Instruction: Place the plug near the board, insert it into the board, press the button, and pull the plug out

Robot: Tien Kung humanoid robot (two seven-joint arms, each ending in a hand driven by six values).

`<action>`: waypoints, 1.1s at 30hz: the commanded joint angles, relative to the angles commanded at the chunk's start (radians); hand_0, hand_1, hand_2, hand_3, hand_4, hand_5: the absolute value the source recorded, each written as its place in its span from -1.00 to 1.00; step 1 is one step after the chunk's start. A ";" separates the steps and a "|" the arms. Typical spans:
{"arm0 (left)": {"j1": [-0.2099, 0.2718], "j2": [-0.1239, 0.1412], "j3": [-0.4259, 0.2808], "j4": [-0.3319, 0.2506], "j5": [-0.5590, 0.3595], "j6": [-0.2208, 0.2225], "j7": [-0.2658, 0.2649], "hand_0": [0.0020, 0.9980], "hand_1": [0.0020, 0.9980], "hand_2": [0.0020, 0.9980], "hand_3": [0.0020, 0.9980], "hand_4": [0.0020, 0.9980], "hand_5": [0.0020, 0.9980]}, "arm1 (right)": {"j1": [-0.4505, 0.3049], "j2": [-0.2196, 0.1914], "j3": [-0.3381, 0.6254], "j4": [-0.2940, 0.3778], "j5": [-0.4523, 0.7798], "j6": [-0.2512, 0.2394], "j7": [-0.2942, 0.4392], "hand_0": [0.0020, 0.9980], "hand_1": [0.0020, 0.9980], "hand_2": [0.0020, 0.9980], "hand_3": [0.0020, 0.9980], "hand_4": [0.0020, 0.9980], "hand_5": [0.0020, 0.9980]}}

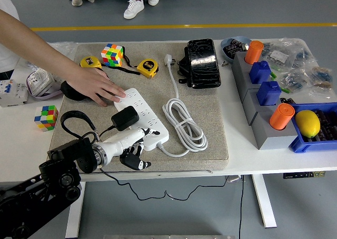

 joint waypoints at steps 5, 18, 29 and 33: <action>0.002 -0.001 -0.002 0.021 0.016 0.002 0.000 -0.87 -0.80 -0.67 0.87 0.59 -1.00 | -0.001 -0.001 0.000 0.001 -0.001 0.000 0.000 0.10 0.19 0.08 0.02 0.68 -0.28; 0.006 -0.002 -0.016 0.028 0.015 0.008 -0.008 -0.88 -0.80 -0.67 0.86 0.59 -1.00 | -0.001 0.000 -0.001 0.001 0.000 0.000 0.000 0.10 0.19 0.08 0.02 0.68 -0.27; 0.007 -0.001 -0.021 0.022 -0.013 -0.007 -0.009 -0.88 -0.80 -0.67 0.85 0.59 -1.00 | -0.001 0.000 0.000 0.002 -0.001 0.000 0.000 0.10 0.19 0.07 0.02 0.67 -0.27; 0.010 0.000 -0.023 0.016 -0.036 -0.020 -0.004 -0.87 -0.80 -0.67 0.84 0.59 -1.00 | -0.001 0.000 -0.001 0.002 -0.001 0.001 0.000 0.10 0.19 0.08 0.02 0.68 -0.27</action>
